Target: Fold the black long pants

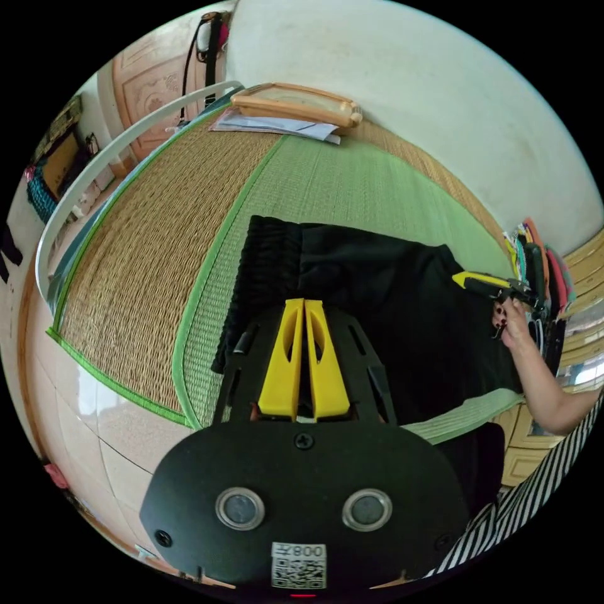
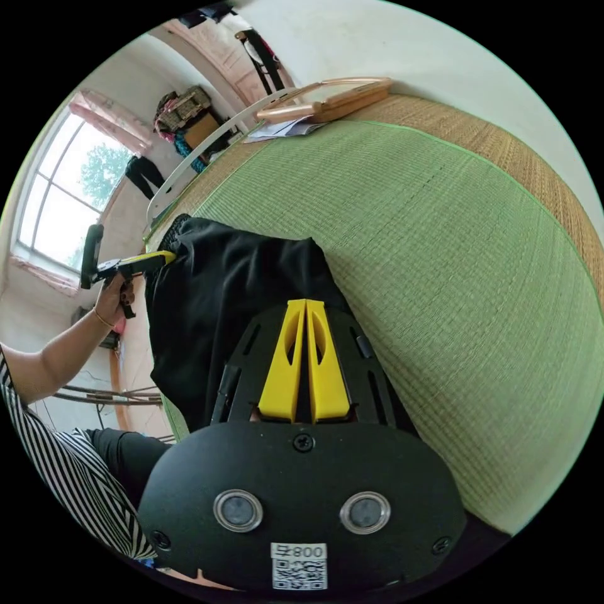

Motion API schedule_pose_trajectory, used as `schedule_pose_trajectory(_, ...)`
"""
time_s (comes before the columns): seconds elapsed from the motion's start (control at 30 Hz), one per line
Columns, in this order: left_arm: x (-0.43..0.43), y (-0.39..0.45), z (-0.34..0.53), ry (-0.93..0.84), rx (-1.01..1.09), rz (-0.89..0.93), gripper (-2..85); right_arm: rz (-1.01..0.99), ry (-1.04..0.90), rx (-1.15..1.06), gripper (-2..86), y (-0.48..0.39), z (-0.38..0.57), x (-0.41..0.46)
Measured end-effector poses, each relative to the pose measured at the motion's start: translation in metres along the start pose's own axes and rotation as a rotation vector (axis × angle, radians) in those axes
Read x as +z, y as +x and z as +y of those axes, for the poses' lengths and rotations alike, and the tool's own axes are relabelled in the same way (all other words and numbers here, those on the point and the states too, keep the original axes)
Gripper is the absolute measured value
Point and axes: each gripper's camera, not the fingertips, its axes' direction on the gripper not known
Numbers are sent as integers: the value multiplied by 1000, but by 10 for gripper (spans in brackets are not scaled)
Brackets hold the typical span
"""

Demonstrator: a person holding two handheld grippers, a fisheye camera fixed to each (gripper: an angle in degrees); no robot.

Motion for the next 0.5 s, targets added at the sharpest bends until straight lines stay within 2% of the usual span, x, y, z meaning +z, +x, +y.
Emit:
schedule_pose_trajectory(0.13, -14, 10, -3, 26, -10, -21, 1, 1, 50, 19, 1, -5, 15, -17)
schedule_pose_trajectory(0.23, -23, 23, 1, 48, 20, 31, 1, -73, 103, 7, 1, -23, 41, -34)
schedule_pose_trajectory(0.33, -18, 28, 4, -12, 11, -15, 1, -124, 43, -46, 1, -54, 73, -24)
schedule_pose_trajectory(0.37, -12, 26, 3, -60, -1, -80, 1, -93, -16, -70, 1, -64, 84, -10)
schedule_pose_trajectory(0.43, -12, 23, 2, -44, 2, -64, 1, 8, -123, -67, 1, -69, 99, 13)
schedule_pose_trajectory(0.5, -17, 21, -6, -40, -60, -54, 1, -39, -82, -29, 1, -64, 114, 4)
